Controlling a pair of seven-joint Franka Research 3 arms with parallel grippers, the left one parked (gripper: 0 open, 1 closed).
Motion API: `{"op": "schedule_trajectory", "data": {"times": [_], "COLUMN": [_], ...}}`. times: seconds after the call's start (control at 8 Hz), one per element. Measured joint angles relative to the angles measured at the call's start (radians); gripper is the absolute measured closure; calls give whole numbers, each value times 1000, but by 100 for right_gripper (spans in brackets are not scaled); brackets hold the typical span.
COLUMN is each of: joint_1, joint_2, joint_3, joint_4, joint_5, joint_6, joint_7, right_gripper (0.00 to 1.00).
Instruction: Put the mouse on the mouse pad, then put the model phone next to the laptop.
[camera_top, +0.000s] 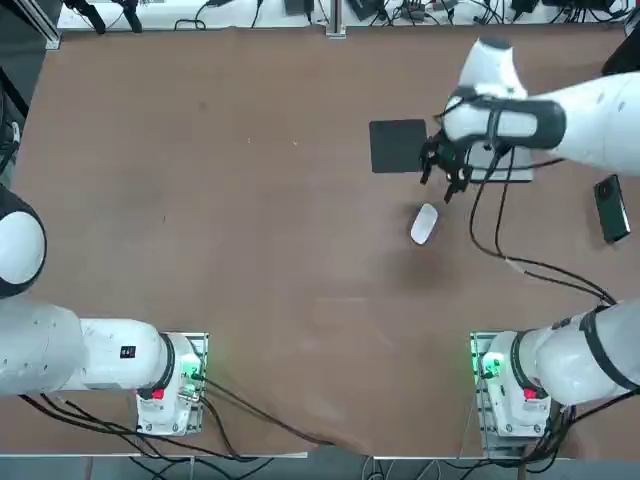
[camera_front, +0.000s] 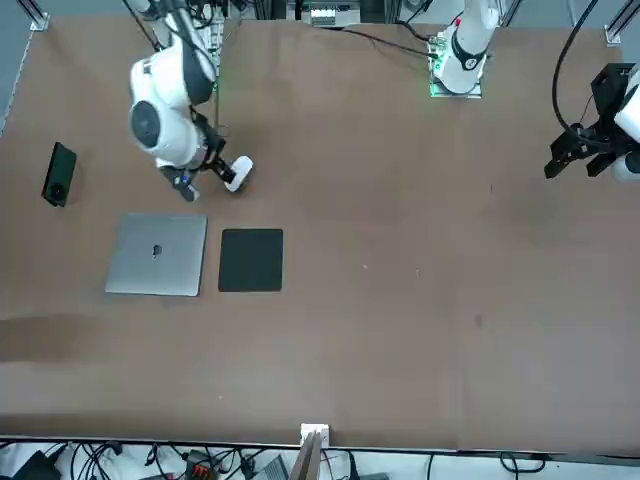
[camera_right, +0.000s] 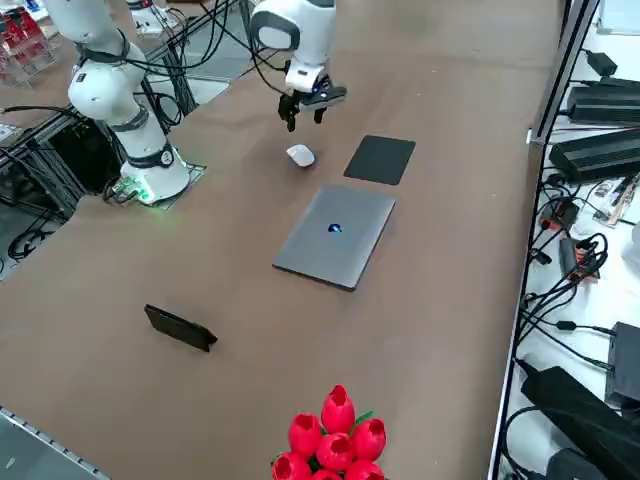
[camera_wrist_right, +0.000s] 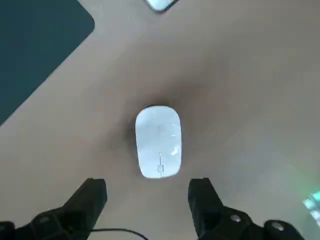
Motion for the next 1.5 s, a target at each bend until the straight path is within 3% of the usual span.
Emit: {"op": "schedule_trajectory", "data": {"times": [0.62,1.0,1.5], "joint_1": [38,92,122], "joint_2": [4,89,128], "joint_3": [-1,-2,-3], "joint_4": [-189,-251,-248], "joint_5": [0,0,0], "joint_6": [341,558,597], "joint_7": [5,17,33], "right_gripper": [0,0,0]}}
